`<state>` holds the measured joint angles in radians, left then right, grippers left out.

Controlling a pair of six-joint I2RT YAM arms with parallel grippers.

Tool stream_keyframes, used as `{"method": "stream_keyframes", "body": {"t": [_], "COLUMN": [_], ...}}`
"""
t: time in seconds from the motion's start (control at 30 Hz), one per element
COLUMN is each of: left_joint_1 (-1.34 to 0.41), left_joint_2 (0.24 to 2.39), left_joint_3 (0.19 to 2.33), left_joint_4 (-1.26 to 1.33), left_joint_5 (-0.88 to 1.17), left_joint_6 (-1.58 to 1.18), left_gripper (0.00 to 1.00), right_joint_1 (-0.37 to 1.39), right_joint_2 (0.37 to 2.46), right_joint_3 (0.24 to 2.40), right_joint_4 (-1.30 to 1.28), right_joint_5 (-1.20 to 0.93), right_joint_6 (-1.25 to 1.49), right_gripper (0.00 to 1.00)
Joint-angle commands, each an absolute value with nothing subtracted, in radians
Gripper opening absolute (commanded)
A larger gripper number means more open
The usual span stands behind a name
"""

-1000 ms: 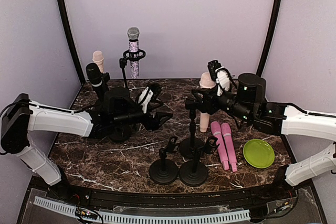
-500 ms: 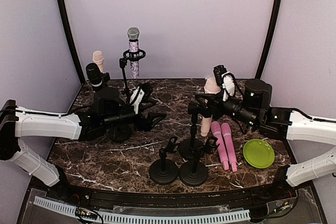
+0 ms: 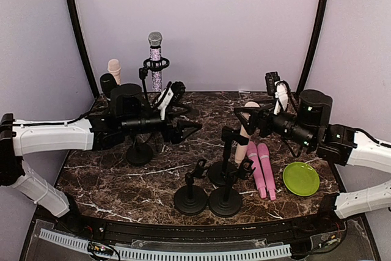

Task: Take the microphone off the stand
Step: Place the microphone stand with the microphone at the center of the board, then hold the microphone stand with the microphone at the center of the board.

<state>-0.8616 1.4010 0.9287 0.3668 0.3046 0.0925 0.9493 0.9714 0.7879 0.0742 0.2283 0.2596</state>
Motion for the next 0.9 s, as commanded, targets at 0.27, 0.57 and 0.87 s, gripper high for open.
{"method": "stream_keyframes", "body": {"t": [0.27, 0.57, 0.87], "left_joint_1": [-0.899, -0.928, -0.945], "left_joint_2": [1.579, 1.662, 1.711], "left_joint_3": [1.187, 1.268, 1.298], "left_joint_4": [0.206, 0.157, 0.109], "left_joint_5": [0.522, 0.548, 0.509], "left_joint_6": [0.162, 0.184, 0.219], "left_gripper": [0.77, 0.79, 0.80], "right_joint_1": [0.960, 0.961, 0.960], "right_joint_2": [0.945, 0.988, 1.031], "right_joint_3": [0.924, 0.946, 0.968], "right_joint_4": [-0.208, -0.205, -0.164], "right_joint_5": [0.281, 0.280, 0.286], "right_joint_6": [0.369, 0.359, 0.334], "right_gripper": [0.90, 0.75, 0.59]}}
